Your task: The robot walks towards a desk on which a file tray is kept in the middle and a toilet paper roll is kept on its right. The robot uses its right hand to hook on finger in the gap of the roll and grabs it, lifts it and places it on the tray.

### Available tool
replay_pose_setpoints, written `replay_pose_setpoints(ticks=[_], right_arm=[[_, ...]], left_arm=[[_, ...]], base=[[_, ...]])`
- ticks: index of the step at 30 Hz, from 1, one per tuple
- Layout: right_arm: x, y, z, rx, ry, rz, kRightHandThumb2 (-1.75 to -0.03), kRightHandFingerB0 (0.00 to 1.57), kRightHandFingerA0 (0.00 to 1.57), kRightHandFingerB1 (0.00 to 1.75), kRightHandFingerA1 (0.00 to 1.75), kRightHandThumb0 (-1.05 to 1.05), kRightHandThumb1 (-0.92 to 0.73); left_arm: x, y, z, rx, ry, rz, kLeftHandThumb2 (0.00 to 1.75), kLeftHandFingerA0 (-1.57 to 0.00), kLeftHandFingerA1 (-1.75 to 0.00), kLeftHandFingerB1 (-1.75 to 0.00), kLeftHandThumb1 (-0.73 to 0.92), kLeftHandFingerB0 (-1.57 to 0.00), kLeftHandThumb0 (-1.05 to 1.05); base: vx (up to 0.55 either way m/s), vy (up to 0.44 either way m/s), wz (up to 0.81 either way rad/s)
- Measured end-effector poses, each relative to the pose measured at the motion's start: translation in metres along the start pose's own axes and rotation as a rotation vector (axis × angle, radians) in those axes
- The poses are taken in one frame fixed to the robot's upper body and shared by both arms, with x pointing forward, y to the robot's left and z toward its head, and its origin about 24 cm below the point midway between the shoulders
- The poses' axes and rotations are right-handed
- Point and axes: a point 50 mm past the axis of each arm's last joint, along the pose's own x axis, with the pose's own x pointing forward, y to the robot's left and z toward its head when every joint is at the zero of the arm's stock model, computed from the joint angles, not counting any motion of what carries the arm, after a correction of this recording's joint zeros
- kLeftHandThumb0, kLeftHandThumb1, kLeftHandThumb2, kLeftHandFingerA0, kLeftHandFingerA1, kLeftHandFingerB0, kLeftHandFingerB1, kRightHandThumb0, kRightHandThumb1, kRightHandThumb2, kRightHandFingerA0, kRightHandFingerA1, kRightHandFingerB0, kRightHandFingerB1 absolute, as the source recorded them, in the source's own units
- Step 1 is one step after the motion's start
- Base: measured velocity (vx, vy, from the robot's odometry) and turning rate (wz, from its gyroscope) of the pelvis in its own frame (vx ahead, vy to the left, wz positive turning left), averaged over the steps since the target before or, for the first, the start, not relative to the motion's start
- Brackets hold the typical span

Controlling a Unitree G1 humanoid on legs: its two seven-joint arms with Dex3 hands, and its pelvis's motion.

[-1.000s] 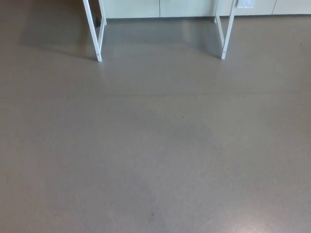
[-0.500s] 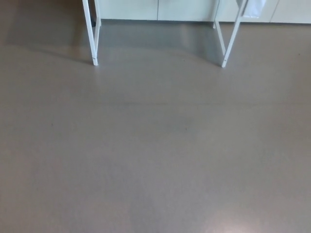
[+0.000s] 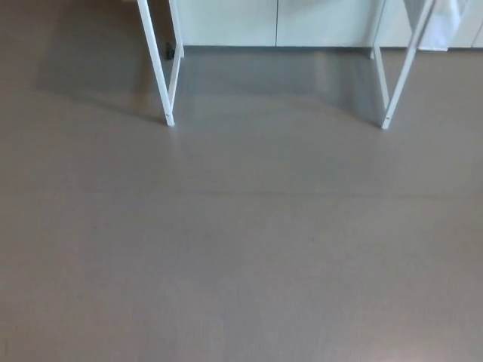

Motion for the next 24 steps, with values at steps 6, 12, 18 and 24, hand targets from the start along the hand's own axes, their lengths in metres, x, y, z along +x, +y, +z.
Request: replay_pose_setpoints(ticks=[6, 12, 18, 24], right_arm=[[-0.0008, 0.0004, -0.0039, 0.002, 0.013, 0.001, -0.88, 0.03, 0.05, 0.27, 0.51, -0.73, -0.46], [0.0000, 0.0009, -0.0012, 0.000, 0.002, 0.004, -0.88, 0.03, 0.05, 0.27, 0.51, -0.73, -0.46], [-0.0002, 0.0009, -0.0021, 0.001, 0.004, 0.004, -0.88, 0.03, 0.05, 0.27, 0.51, -0.73, -0.46], [0.0006, -0.0002, 0.0028, -0.002, -0.011, 0.002, -0.88, 0.03, 0.05, 0.27, 0.51, -0.73, -0.46]], left_arm=[[0.0007, -0.0023, -0.0009, -0.003, 0.002, -0.006, 0.67, -0.01, -0.86, -0.76, 0.92, -0.01, -0.76], [0.0001, 0.0020, 0.0047, 0.002, -0.018, 0.005, 0.67, -0.01, -0.86, -0.76, 0.92, -0.01, -0.76], [-0.0005, 0.0025, 0.0017, 0.003, -0.009, 0.006, 0.67, -0.01, -0.86, -0.76, 0.92, -0.01, -0.76], [0.0009, -0.0006, 0.0055, 0.001, -0.026, -0.001, 0.67, -0.01, -0.86, -0.76, 0.92, -0.01, -0.76]], base=[[0.48, 0.106, -0.24], [0.44, 0.141, -0.07], [0.42, -0.007, 0.16], [0.53, -0.151, 0.31]])
